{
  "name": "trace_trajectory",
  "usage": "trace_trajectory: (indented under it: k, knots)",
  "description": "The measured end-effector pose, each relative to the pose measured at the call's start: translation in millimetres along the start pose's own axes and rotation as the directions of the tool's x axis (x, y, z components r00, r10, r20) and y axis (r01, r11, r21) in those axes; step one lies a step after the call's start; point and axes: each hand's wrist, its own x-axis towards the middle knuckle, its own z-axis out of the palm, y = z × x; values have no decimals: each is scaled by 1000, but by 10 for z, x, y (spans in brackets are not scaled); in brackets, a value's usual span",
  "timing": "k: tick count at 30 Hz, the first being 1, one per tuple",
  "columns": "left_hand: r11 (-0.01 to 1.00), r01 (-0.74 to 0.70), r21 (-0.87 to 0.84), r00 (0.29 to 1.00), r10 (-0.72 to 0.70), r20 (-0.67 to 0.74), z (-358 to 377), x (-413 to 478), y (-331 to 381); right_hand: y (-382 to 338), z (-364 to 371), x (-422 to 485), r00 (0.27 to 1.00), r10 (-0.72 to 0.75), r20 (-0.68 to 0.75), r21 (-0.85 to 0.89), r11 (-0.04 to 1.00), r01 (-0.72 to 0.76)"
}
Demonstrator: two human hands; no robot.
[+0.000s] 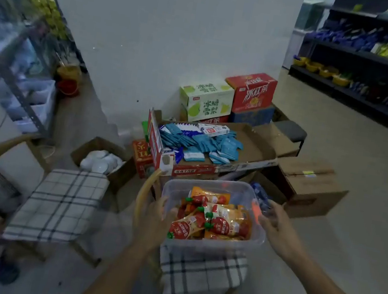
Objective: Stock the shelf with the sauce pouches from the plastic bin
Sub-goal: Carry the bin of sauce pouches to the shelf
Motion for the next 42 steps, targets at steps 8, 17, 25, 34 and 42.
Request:
trace_trajectory:
  k: [8, 17, 25, 34, 42]
  knots:
    - [977, 213, -8, 977, -213, 18, 593, 645, -821, 747, 221, 662, 972, 235, -16, -8, 972, -235]
    - [863, 491, -115, 855, -503, -123, 1121, 1232, -1547, 1980, 603, 1523, 875, 482, 43, 242, 845, -477]
    - [849, 377, -370, 835, -485, -262, 1168, 1411, -1608, 2235, 756, 1839, 938, 328, -115, 288, 914, -285]
    - [938, 259, -230, 891, -324, -318, 1178, 1416, -1477, 2103, 833, 1895, 987, 79, -143, 60, 996, -71]
    - [953, 224, -202, 924, -273, -267, 966, 1293, -978, 2025, 468, 1564, 971, 110, -212, 69, 993, -97]
